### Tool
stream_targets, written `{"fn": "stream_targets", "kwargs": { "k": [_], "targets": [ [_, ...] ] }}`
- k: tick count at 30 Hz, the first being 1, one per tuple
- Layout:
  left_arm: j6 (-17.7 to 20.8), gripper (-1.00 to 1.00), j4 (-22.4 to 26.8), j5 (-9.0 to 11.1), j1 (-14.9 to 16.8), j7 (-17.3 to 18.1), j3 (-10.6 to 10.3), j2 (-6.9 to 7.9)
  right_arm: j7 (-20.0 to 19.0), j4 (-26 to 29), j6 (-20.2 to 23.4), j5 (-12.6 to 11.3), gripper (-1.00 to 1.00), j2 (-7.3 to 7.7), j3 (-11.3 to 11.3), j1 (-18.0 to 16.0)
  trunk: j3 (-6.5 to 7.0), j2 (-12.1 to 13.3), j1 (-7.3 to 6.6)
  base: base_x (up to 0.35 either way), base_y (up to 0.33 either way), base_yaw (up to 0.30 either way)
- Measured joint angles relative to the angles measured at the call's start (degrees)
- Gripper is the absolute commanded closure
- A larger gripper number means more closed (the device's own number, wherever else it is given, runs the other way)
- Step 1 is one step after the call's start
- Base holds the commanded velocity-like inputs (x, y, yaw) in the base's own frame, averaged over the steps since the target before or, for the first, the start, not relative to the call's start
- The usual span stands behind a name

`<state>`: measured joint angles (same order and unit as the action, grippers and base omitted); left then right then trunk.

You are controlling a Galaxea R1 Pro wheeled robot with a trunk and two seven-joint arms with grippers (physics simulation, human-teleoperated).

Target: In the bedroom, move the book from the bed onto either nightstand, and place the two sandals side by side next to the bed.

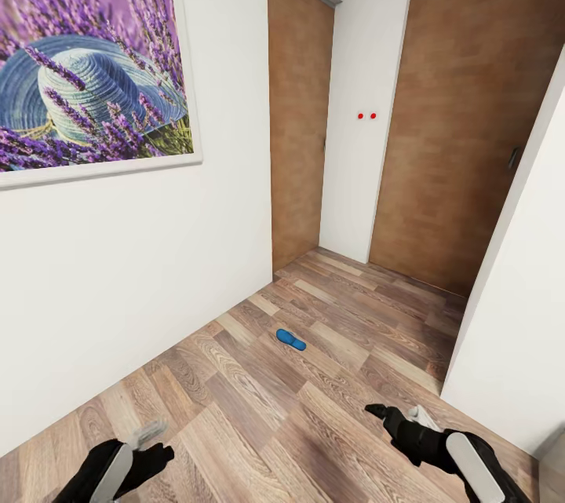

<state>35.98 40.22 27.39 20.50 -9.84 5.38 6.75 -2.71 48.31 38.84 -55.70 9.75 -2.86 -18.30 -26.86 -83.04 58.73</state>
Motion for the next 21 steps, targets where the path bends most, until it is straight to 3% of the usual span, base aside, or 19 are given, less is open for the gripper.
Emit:
{"fn": "stream_targets", "kwargs": {
  "k": [6,9,14,17,21],
  "targets": [
    [8.42,-1.0,-6.13,-0.04,5.85,-0.14,-2.44,-0.5,0.07,-0.06,-0.23,-1.57,-1.0,-0.11,-0.26,-0.03,0.0,0.0,0.0,0.0,0.0,0.0],
    [10.6,-1.0,-10.01,-0.13,8.63,-0.12,-2.84,-0.97,0.06,-0.01,-0.28,-1.76,-1.0,-0.14,-0.35,-0.03,0.0,0.0,0.0,0.0,0.0,0.0],
    [11.58,-1.0,-14.09,-0.76,10.35,-0.11,-4.53,-2.15,0.0,0.08,-0.37,-1.82,-1.0,-0.23,-0.37,-0.03,0.0,0.0,0.0,0.0,0.0,0.0],
    [11.82,-1.0,-15.92,-2.65,10.86,-0.16,-6.78,-3.26,0.03,0.19,-0.58,-1.77,-1.0,-0.29,-0.41,-0.03,0.0,0.0,0.0,0.0,0.0,0.0],
    [11.64,-1.0,-16.84,-4.4,11.09,-0.15,-8.3,-4.0,0.06,0.22,-1.98,-1.7,-1.0,-0.31,-0.42,-0.03,0.0,0.0,0.0,0.0,0.0,0.0]
  ]
}}
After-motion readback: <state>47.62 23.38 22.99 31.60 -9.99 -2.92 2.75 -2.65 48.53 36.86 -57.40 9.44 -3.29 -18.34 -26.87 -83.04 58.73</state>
